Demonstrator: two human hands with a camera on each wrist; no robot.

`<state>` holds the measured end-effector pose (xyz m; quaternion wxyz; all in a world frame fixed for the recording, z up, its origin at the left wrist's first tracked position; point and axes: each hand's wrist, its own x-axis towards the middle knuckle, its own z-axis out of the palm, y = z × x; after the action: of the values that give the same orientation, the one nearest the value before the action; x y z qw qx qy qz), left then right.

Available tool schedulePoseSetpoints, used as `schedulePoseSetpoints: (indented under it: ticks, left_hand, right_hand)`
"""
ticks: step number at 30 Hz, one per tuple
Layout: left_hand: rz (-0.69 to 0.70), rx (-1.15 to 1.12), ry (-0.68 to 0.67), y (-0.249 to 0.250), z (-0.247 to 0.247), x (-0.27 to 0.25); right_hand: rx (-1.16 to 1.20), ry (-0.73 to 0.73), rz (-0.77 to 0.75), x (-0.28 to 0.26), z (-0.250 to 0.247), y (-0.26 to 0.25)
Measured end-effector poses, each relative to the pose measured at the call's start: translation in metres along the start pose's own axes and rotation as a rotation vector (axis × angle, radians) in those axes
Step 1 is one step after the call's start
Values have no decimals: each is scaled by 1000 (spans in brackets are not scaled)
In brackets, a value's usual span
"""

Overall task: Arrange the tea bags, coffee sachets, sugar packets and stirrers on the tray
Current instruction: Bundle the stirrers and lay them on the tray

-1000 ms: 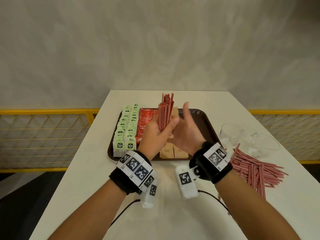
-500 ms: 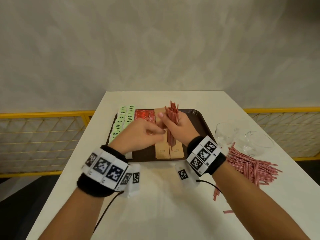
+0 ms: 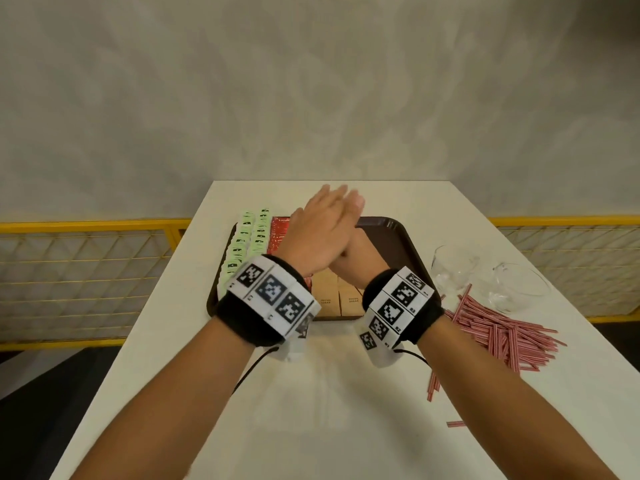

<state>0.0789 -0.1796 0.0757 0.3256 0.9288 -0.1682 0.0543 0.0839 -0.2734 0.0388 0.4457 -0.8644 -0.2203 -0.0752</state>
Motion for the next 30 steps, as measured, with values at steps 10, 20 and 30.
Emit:
schedulePoseSetpoints:
  ticks: [10,20,30]
  left_hand:
    - [-763,-1476,-210,-53,35,-10]
    - [-709,-1793,-41,-49,42,-2]
    - [-654,-1836,-71,-51,54,7]
  right_hand:
    - [632,253,-41,15,-17,-17]
    - [716,191,-42,15,-1,5]
    - [750,92,60,23,6,30]
